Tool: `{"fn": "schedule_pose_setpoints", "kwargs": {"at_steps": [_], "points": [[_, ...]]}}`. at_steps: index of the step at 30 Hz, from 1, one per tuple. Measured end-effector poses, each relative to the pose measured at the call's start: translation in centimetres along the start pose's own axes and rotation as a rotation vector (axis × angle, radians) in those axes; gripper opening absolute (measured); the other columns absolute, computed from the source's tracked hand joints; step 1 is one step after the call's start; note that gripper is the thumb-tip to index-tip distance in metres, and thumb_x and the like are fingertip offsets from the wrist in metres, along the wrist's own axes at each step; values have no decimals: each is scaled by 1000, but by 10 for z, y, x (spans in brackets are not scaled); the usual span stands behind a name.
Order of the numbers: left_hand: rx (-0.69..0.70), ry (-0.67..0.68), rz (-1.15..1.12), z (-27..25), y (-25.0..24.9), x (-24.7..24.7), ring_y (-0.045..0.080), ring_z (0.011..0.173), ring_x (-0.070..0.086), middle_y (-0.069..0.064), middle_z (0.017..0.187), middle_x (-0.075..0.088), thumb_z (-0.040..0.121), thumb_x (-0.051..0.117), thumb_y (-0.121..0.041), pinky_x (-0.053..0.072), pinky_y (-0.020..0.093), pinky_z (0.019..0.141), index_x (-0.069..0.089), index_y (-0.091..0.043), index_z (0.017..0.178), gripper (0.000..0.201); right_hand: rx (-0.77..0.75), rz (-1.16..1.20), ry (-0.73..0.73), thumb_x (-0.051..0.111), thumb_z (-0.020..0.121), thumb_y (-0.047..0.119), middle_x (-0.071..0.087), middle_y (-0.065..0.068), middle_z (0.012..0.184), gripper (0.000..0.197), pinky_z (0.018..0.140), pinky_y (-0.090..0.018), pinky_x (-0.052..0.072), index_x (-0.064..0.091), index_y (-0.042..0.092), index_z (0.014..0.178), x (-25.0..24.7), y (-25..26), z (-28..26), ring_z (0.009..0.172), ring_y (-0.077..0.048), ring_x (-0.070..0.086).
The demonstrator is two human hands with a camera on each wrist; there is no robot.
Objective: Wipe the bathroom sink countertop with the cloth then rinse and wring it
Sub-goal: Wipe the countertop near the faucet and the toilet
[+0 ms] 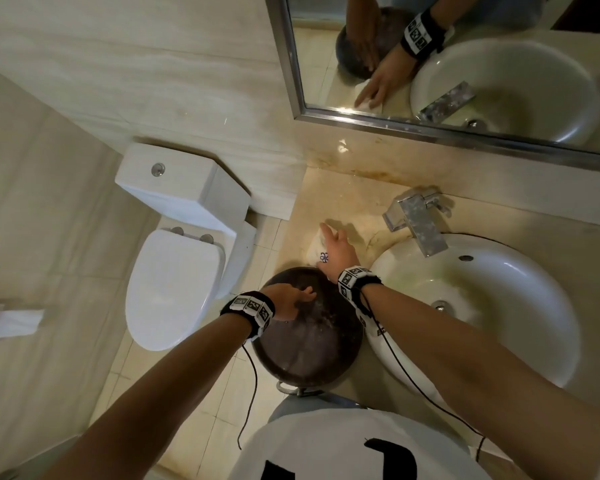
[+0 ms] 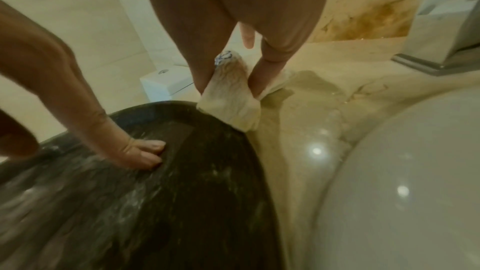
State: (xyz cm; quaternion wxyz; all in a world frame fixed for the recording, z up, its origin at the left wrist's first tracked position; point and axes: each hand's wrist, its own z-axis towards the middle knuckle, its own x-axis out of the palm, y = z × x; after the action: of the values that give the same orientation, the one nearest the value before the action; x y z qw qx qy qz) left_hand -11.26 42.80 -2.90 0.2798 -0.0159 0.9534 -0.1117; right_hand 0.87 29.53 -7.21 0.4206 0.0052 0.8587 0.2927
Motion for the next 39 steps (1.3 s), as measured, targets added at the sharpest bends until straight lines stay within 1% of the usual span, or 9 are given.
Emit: {"fn": "schedule_pose_setpoints", "kwargs": {"at_steps": [4,7,10,13,18,21,26,32,39], "points": [[-33,15,-69,3,3,8,28,127,52,6,144,53,88,45,-14,40,41,109,20,-40,156,77,-24,6,109,82,75,28,24,-17,151,81,100,-39,52,39,30,144,-7,10,18,117,-41,58],[-15,-26,-91,5,4,6,27,127,53,2,144,54,88,44,-17,41,42,109,33,-38,152,68,-61,31,116,82,69,24,30,-15,147,60,91,-39,55,50,24,120,-16,16,22,108,-39,60],[-99,-359,-278,8,4,-8,26,103,65,2,113,69,92,44,-21,53,39,91,64,-25,118,33,-35,88,43,74,77,30,48,-12,120,39,73,-37,55,48,22,105,-15,22,19,86,-33,59],[-289,-669,-481,19,8,-21,24,80,63,0,94,66,92,49,-36,55,40,72,54,-17,99,21,23,220,-6,65,86,44,55,-7,106,32,72,-32,48,52,22,105,-14,21,14,87,-27,56],[-353,-636,-466,49,0,-37,33,91,63,10,118,51,89,62,-30,55,45,70,34,-9,135,57,-10,250,19,65,85,19,63,-9,105,43,76,-32,49,55,19,127,-38,6,5,90,-25,59],[-313,-663,-365,65,1,-46,37,86,63,14,114,52,89,62,-16,53,44,67,32,-10,142,61,-87,48,35,61,91,13,63,-8,121,51,87,-40,53,48,21,139,-59,-7,-8,105,-30,63],[-190,-642,-181,72,24,-70,35,92,62,13,116,52,82,63,-3,55,45,70,28,-13,150,77,-129,-398,11,64,90,13,53,-8,135,50,95,-41,42,51,22,137,-64,-33,-13,124,-30,47],[-219,-589,-270,69,43,-80,32,95,63,10,120,52,81,62,3,56,41,81,62,-13,117,40,-94,-489,109,50,99,14,44,-12,137,31,90,-44,48,55,14,130,-33,-31,-33,132,-35,38],[-323,-650,-374,81,17,-45,32,77,65,16,117,48,93,54,-6,58,40,71,60,-10,111,19,-136,-471,66,53,96,13,55,-6,124,24,75,-39,51,68,12,115,-15,-43,-34,114,-32,51]]}}
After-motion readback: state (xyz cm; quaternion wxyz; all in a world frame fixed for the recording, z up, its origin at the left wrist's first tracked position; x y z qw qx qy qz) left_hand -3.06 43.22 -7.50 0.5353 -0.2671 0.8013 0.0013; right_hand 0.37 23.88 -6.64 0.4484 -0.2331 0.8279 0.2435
